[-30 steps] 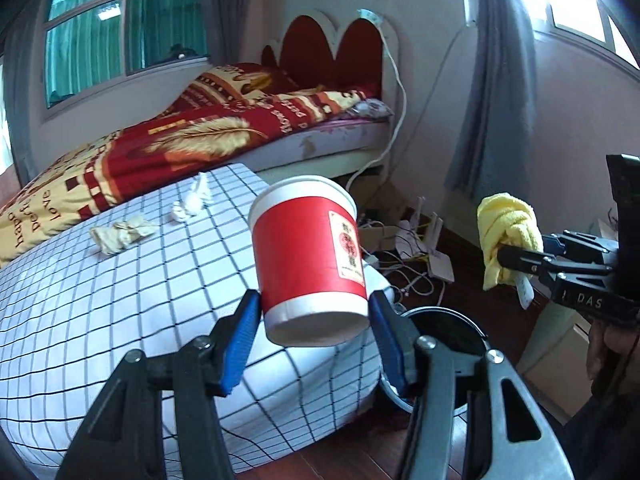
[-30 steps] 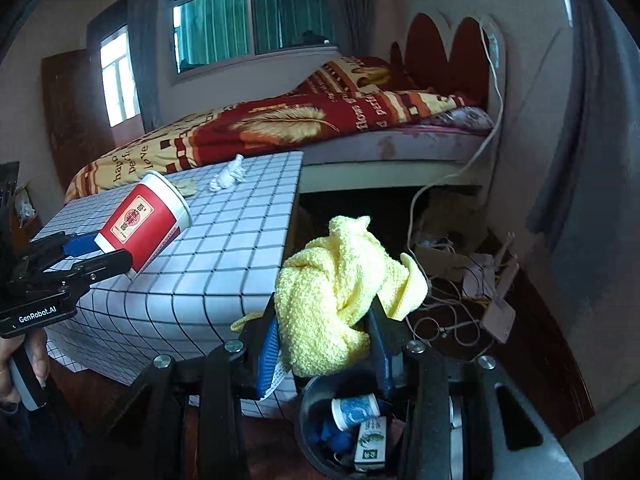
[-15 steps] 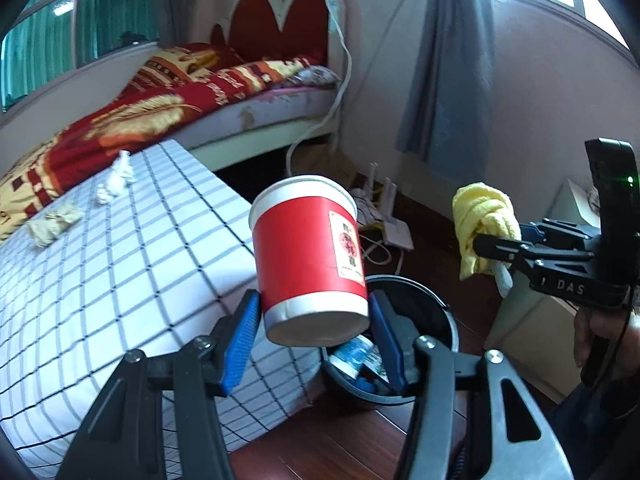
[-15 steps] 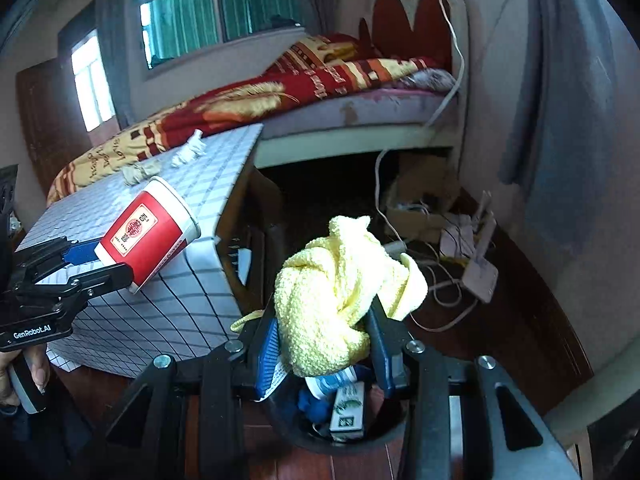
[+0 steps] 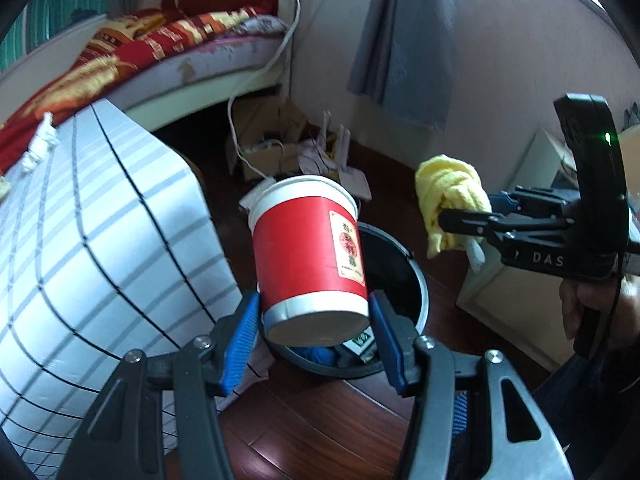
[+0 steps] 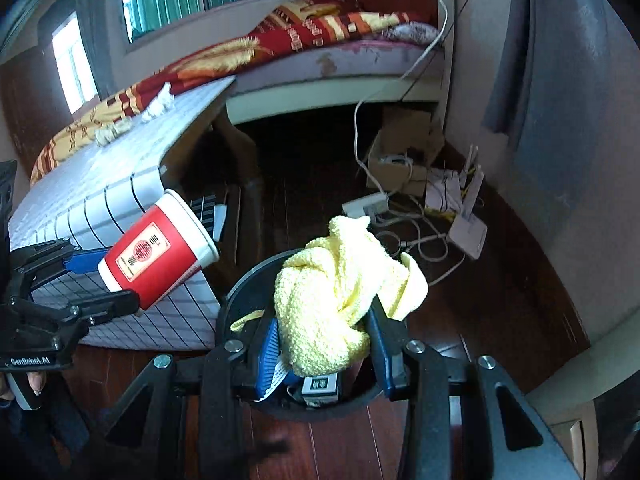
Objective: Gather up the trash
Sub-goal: 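Open the left tool over the bucket while the right tool releases the yellow cloth, then move both tools back toward the beige cloth and white tissue on the box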
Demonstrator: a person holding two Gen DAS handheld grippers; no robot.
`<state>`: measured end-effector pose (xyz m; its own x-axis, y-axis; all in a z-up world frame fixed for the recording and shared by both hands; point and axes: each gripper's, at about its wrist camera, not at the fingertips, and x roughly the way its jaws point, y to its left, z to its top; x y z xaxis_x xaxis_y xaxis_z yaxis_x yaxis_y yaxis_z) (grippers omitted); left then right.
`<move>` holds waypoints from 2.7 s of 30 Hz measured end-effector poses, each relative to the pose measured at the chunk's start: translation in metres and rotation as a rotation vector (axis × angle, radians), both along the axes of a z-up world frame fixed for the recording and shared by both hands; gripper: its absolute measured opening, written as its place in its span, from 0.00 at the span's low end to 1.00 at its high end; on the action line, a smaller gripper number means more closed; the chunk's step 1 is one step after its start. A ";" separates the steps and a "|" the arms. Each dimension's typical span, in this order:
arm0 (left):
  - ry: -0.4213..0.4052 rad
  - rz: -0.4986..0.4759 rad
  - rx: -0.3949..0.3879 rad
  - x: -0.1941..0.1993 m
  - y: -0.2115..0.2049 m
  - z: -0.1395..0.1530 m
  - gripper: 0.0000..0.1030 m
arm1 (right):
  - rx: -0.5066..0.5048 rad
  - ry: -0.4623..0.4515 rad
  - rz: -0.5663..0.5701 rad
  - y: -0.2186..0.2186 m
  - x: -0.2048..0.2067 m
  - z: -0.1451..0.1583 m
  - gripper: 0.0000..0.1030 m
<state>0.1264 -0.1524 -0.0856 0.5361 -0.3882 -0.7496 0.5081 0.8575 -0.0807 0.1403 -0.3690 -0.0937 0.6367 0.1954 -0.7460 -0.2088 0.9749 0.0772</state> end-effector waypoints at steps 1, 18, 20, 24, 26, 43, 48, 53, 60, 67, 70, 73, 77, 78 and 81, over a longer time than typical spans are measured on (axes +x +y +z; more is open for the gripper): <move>0.020 -0.003 -0.005 0.002 -0.002 -0.005 0.55 | -0.004 0.012 0.008 0.000 0.002 -0.004 0.41; 0.200 0.057 0.055 0.035 -0.018 -0.068 0.95 | -0.230 0.218 0.114 0.015 0.036 -0.101 0.93; 0.170 0.078 0.071 0.031 -0.012 -0.067 0.97 | -0.235 0.218 0.087 0.008 0.037 -0.101 0.99; 0.136 0.118 0.093 0.023 -0.002 -0.067 0.99 | -0.237 0.187 0.048 0.004 0.034 -0.094 1.00; 0.131 0.131 0.086 0.020 0.004 -0.065 0.99 | -0.234 0.181 0.043 0.005 0.033 -0.091 1.00; 0.087 0.155 0.097 0.013 0.013 -0.047 0.99 | -0.202 0.107 0.048 0.020 0.021 -0.061 1.00; 0.078 0.155 0.096 0.010 0.014 -0.043 0.99 | -0.203 0.095 0.051 0.022 0.017 -0.056 1.00; 0.071 0.164 0.098 0.005 0.017 -0.041 0.99 | -0.199 0.075 0.051 0.023 0.014 -0.048 1.00; 0.058 0.187 0.095 -0.004 0.026 -0.036 0.99 | -0.207 0.053 0.068 0.032 0.008 -0.040 1.00; 0.020 0.224 0.069 -0.017 0.046 -0.016 0.99 | -0.221 0.014 0.099 0.047 -0.002 -0.024 1.00; -0.009 0.253 0.057 -0.022 0.060 -0.002 0.99 | -0.218 -0.014 0.115 0.057 -0.006 -0.013 1.00; -0.038 0.291 0.047 -0.026 0.078 0.014 0.99 | -0.218 -0.053 0.129 0.068 -0.009 0.000 1.00; -0.081 0.360 0.028 -0.032 0.110 0.033 0.99 | -0.177 -0.132 0.134 0.086 -0.009 0.025 1.00; -0.092 0.379 0.028 -0.033 0.118 0.037 0.99 | -0.167 -0.153 0.139 0.094 -0.007 0.032 1.00; -0.122 0.460 0.015 -0.029 0.154 0.050 0.99 | -0.132 -0.183 0.156 0.113 0.000 0.046 1.00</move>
<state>0.0975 0.0015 -0.0360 0.7342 -0.0798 -0.6742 0.0809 0.9963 -0.0299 0.1401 -0.2556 -0.0479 0.7327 0.2109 -0.6470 -0.3565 0.9289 -0.1009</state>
